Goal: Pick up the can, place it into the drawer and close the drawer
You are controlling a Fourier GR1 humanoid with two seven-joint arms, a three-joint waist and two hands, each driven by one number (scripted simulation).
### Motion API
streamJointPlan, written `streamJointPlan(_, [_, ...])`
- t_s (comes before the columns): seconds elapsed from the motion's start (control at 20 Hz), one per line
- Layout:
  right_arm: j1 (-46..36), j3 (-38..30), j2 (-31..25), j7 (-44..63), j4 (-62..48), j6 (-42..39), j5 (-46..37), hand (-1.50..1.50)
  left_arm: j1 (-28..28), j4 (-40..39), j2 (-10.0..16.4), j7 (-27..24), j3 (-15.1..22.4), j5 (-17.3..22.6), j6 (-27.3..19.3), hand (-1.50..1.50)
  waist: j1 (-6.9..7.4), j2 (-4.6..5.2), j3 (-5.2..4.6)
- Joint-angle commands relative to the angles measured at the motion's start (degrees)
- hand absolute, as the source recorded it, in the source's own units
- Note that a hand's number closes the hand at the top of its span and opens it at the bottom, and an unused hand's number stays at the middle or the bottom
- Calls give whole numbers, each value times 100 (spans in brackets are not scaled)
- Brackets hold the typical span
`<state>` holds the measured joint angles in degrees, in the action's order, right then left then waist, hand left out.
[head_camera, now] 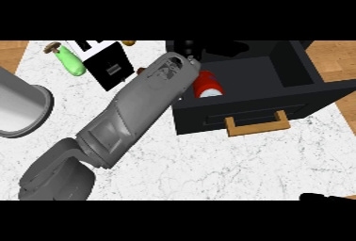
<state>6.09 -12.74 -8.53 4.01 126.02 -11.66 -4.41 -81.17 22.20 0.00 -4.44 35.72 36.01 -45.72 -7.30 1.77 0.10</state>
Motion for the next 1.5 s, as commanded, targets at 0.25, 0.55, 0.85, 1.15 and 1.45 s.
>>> streamJointPlan(0.25, [-637,294,-481,-108,-67,86,-1253,-150,-271,87,0,-181,-163,405,149,-150,286,-17,-5])
streamJointPlan(0.55, [-499,1075,-583,-351,-158,304,-2869,-150,-107,207,0,-405,-101,513,-248,-150,383,-64,-6])
streamJointPlan(0.85, [-837,1987,-520,-172,-906,692,-4506,-150,-111,469,0,-81,-6,469,-253,-150,663,-142,-11])
streamJointPlan(1.15, [-849,2131,-566,-579,-2385,1469,-5509,-150,-113,553,254,55,-163,305,-61,-150,815,-165,-6])
streamJointPlan(1.45, [-1792,1744,-188,-507,-3498,1932,-5423,-150,45,1250,676,678,-94,-50,-255,-150,846,-192,-7])
